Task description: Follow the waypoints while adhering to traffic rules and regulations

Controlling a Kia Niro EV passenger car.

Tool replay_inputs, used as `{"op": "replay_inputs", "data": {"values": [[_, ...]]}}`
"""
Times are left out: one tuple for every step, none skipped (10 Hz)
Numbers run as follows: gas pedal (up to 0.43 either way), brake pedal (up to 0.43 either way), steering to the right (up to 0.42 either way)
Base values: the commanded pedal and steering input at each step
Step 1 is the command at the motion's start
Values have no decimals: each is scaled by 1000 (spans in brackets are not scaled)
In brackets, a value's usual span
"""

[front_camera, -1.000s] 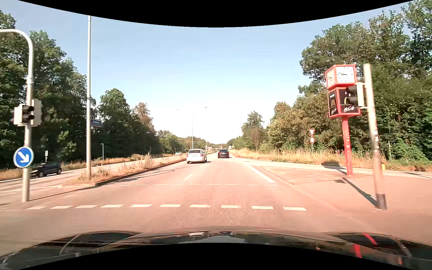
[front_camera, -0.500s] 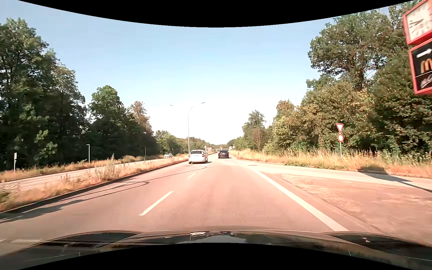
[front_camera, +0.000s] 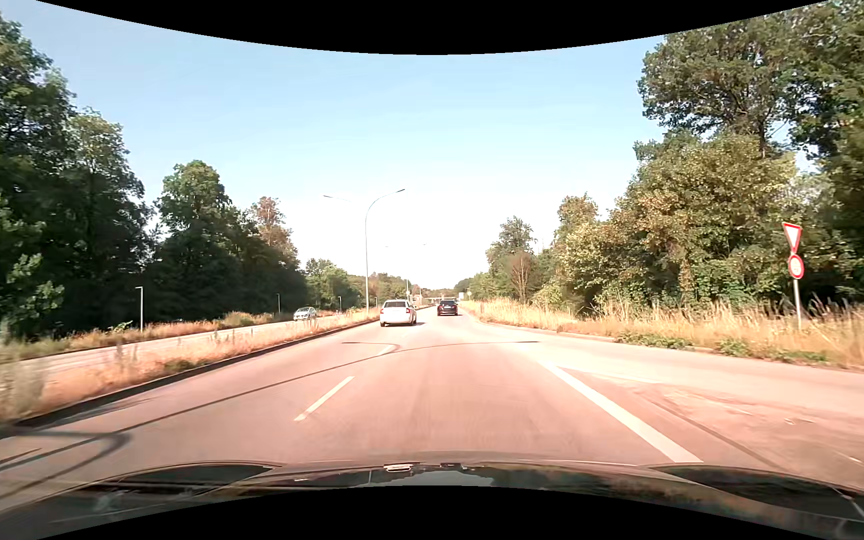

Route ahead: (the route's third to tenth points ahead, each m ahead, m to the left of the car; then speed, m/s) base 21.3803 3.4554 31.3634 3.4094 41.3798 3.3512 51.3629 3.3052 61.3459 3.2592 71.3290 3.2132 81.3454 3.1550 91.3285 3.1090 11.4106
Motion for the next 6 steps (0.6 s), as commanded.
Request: {"op": "replay_inputs", "data": {"values": [[220,0,-2],[220,0,-2],[220,0,-2],[220,0,-2],[220,0,-2],[220,0,-2]]}}
